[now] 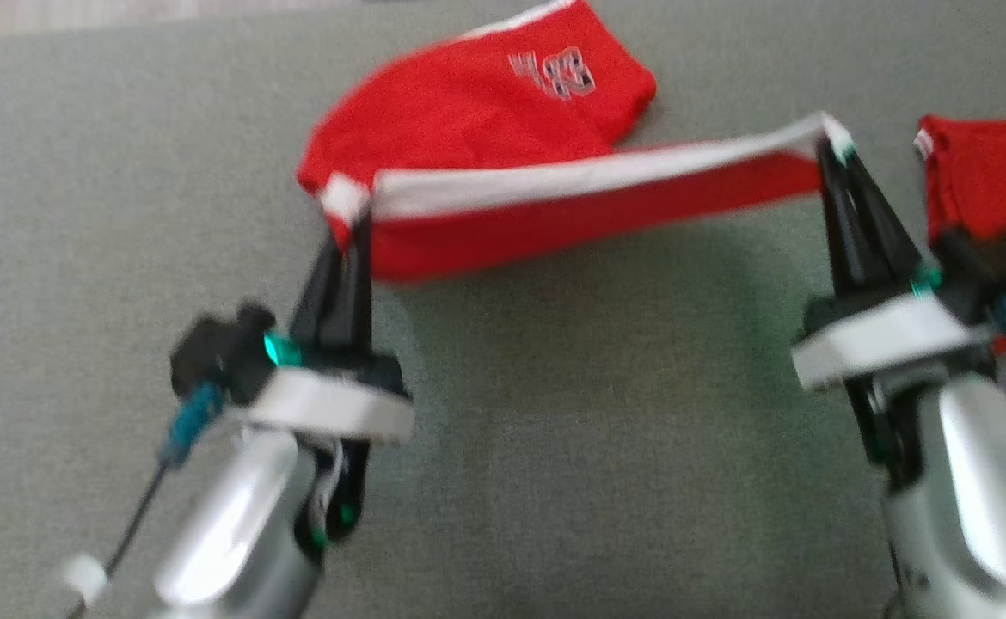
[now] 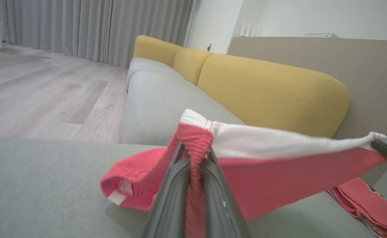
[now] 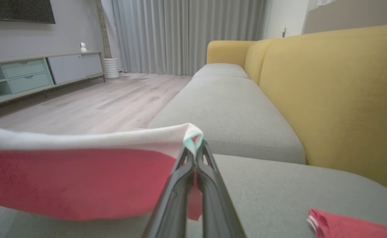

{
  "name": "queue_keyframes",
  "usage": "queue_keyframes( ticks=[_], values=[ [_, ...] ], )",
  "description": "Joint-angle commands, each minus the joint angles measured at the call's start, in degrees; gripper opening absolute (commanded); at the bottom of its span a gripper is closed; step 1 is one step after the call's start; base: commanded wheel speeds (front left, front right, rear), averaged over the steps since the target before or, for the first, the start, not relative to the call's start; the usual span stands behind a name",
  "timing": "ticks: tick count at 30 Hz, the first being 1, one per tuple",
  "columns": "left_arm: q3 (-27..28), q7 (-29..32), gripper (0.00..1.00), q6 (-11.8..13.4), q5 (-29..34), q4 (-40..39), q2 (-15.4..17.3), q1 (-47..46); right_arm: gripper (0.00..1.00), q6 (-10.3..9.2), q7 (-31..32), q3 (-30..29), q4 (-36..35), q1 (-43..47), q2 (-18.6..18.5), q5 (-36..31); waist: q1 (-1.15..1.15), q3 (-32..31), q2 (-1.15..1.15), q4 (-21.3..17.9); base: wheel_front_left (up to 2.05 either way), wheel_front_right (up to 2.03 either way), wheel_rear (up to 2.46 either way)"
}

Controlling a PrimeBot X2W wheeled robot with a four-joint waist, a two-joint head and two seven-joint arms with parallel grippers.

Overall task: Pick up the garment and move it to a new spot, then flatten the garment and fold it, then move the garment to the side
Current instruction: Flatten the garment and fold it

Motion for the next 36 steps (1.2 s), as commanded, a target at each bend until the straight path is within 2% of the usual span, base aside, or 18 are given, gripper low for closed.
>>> queue_keyframes(
  ticks=[1,9,10,12,18,22,25,30,36],
  values=[
    [1.47,-0.64,0.0,0.18,0.6,-3.44,0.72,1.88,0.0,0.37,-0.13,-0.64,-4.43,3.47,0.85,0.34,0.01,-3.19,0.0,0.6,0.0,0.0,0.0],
    [1.74,-0.69,0.0,1.71,0.24,-11.59,0.11,14.64,0.0,0.37,2.28,-6.22,-15.73,19.2,2.59,0.76,0.01,-9.71,0.0,1.62,0.0,0.0,0.0],
    [1.74,-0.69,0.0,1.71,0.24,-11.59,0.11,14.64,0.0,0.37,2.28,-6.22,-15.73,19.2,2.59,0.76,0.01,-9.71,0.0,1.62,0.0,0.0,0.0],
    [0.86,-0.61,0.0,2.72,0.02,-14.13,0.01,18.74,0.0,0.37,3.73,-7.45,-20.34,22.92,2.78,0.78,0.01,-9.94,0.0,2.33,0.0,0.0,0.0],
    [-0.84,0.38,0.0,3.44,-0.63,-15.39,-0.87,21.42,0.0,0.37,6.6,-8.9,-23.76,23.79,2.83,0.66,0.01,-7.26,0.0,4.45,0.0,0.0,0.0],
    [-1.51,1.17,0.0,3.02,-1.81,-12.6,-2.99,19.7,0.0,0.37,9.31,-8.83,-21.22,19.42,2.17,-0.7,0.01,-3.86,0.0,6.73,0.0,0.0,0.0],
    [-1.29,2.11,0.0,3.01,-3.05,-8.46,-5.0,16.7,0.0,0.37,11.11,-8.37,-17.06,13.76,-0.48,-0.82,0.01,-0.91,0.0,8.61,0.0,0.0,0.0],
    [0.41,2.45,0.0,4.42,-4.96,-1.21,-7.64,9.15,0.0,0.37,13.53,-5.89,-7.28,1.87,-6.19,-0.69,0.01,3.1,0.0,11.09,0.0,0.0,0.0],
    [0.75,4.78,0.0,6.79,-8.93,6.59,-8.85,0.51,0.0,0.37,15.82,-0.11,5.66,-11.82,-10.12,0.52,0.01,6.85,0.0,13.08,0.0,0.0,0.0]
  ],
)
